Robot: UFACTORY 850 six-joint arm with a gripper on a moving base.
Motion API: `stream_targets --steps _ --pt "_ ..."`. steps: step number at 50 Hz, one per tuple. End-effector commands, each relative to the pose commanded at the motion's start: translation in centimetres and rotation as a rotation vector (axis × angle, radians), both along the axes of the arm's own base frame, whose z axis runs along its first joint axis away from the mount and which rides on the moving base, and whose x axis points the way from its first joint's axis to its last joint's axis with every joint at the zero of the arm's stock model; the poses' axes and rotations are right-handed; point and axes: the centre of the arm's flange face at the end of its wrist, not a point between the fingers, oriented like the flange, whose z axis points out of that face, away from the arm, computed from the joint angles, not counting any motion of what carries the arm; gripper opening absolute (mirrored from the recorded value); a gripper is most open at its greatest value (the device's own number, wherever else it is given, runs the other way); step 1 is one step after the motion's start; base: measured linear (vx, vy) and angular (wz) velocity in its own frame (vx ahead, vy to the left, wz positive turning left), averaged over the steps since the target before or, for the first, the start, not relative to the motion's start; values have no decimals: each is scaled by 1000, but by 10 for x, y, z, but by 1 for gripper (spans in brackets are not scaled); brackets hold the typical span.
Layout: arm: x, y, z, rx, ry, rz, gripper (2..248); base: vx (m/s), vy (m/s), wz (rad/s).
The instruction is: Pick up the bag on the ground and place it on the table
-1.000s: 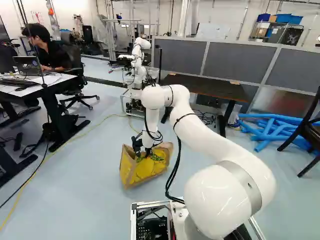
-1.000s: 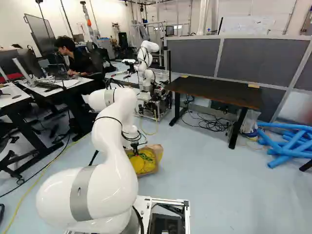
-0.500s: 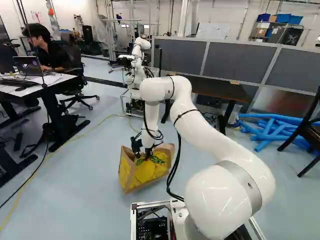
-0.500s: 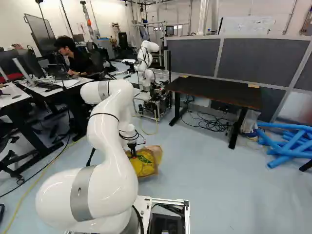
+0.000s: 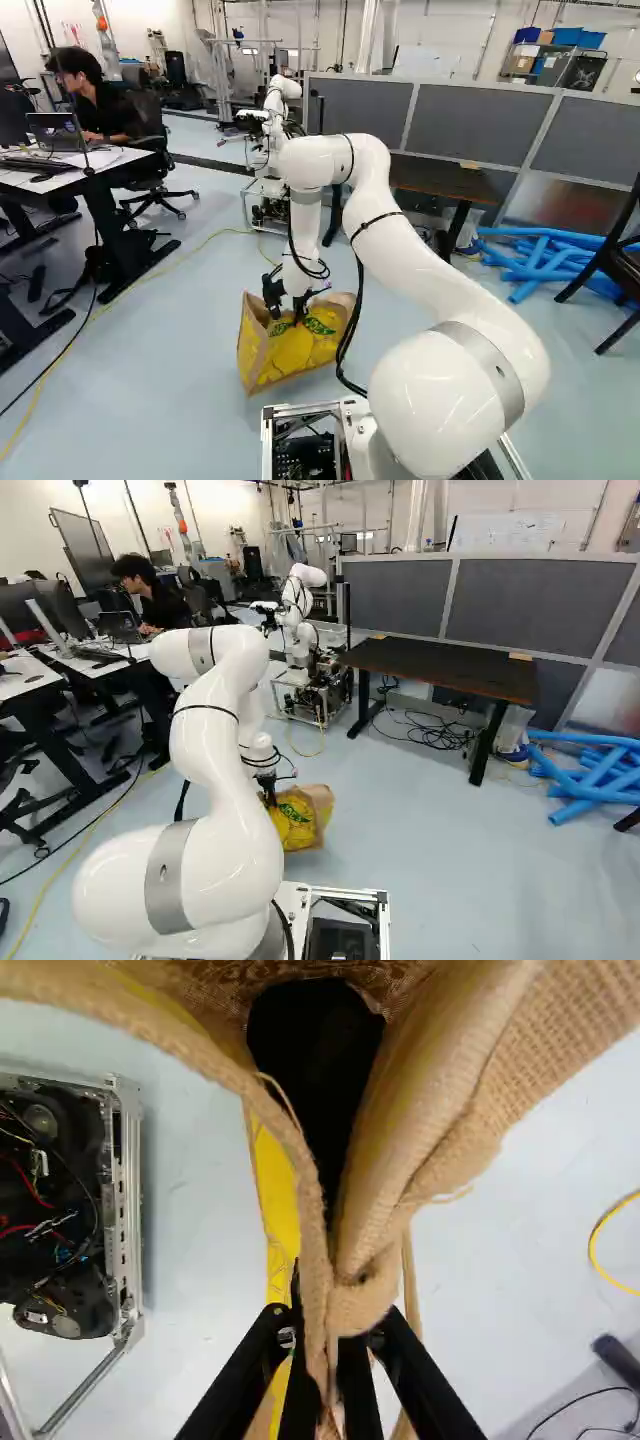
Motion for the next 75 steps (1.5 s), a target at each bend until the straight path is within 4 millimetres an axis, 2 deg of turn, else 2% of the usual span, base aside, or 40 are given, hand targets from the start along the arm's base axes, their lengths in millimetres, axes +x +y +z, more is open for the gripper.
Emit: stream_targets --steps 19,31,57,75 --pt "-21 -32 28 -11 23 -167 22 0 0 0" --pt "-26 -42 47 -12 16 -258 22 0 0 0" --pt "-34 -49 86 -12 -9 -388 22 0 0 0" --pt "-52 -51 112 -25 -6 -460 22 0 0 0"
